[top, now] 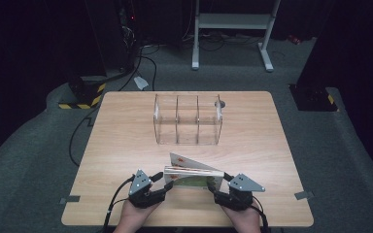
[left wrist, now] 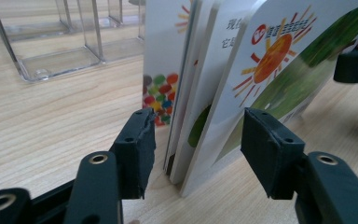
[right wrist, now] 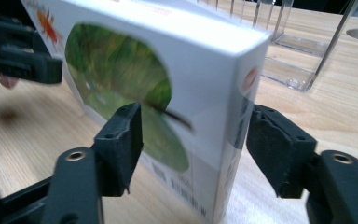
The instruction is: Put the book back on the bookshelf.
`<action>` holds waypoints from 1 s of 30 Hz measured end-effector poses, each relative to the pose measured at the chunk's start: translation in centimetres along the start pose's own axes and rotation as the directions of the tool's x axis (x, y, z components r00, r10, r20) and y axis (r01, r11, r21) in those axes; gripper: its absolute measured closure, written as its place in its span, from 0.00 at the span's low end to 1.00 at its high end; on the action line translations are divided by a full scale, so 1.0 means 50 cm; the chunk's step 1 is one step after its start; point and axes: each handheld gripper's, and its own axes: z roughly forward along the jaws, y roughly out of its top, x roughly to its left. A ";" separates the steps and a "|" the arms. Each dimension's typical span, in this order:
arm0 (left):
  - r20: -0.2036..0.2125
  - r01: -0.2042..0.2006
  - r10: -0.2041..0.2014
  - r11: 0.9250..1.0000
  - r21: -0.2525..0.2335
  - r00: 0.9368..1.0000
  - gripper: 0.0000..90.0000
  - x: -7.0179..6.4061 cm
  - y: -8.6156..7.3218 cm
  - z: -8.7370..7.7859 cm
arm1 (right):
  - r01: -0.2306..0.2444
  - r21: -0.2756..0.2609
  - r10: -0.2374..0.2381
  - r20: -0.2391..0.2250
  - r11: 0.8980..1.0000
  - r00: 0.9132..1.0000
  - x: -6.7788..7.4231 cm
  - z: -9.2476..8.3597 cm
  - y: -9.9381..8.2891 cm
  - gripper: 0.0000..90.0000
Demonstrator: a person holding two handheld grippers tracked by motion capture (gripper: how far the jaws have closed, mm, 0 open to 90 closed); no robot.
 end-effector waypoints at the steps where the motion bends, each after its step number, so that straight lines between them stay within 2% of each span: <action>1: 0.002 0.003 -0.003 1.000 0.001 1.000 0.48 0.000 0.000 0.002 | -0.001 -0.003 0.001 -0.003 1.000 1.000 -0.002 0.002 0.004 0.39; 9: 0.002 0.003 -0.003 1.000 0.017 1.000 0.48 -0.003 -0.003 0.008 | 0.030 -0.038 -0.032 -0.054 0.999 0.998 -0.003 0.009 0.022 0.39; 12: -0.001 0.008 -0.008 1.000 0.020 1.000 0.47 -0.003 -0.003 0.009 | 0.020 -0.056 -0.025 -0.087 0.998 0.996 -0.002 0.010 0.025 0.40; 14: -0.008 0.011 -0.011 1.000 0.018 1.000 0.47 -0.002 -0.003 0.010 | 0.023 -0.058 -0.027 -0.085 0.998 0.996 0.000 0.010 0.026 0.43; 18: -0.022 0.011 -0.011 1.000 0.015 1.000 0.47 0.001 -0.001 0.008 | 0.049 -0.061 -0.055 -0.090 0.997 0.994 0.003 0.005 0.023 0.56; 20: -0.037 0.009 -0.008 1.000 0.018 0.999 0.47 0.006 0.000 0.006 | 0.059 -0.066 -0.066 -0.110 0.996 0.992 0.004 0.001 0.020 0.66; 22: -0.044 0.027 -0.027 1.000 0.014 0.999 0.47 0.011 0.001 0.004 | 0.086 -0.073 -0.095 -0.130 0.994 0.987 0.010 -0.002 0.018 0.80; 23: -0.047 0.037 -0.036 0.999 0.009 0.998 0.47 0.015 0.001 0.003 | 0.090 -0.075 -0.100 -0.140 0.993 0.985 0.013 -0.003 0.017 0.82; 24: -0.049 0.041 -0.041 0.999 0.009 0.998 0.47 0.018 0.002 0.001 | 0.094 -0.073 -0.101 -0.113 0.993 0.988 0.017 -0.003 0.017 0.83; 25: -0.053 0.043 -0.042 0.999 0.009 0.998 0.47 0.021 0.002 0.000 | 0.117 -0.070 -0.123 -0.099 0.991 0.987 0.019 -0.004 0.018 0.83; 27: -0.065 0.040 -0.039 0.999 0.014 0.997 0.47 0.027 0.001 -0.002 | 0.135 -0.065 -0.141 -0.093 0.989 0.986 0.022 -0.007 0.018 0.83; 30: -0.093 0.036 -0.031 0.998 0.045 0.995 0.47 0.037 0.000 -0.001 | 0.123 -0.063 -0.128 -0.078 0.990 0.989 0.023 -0.010 0.016 0.83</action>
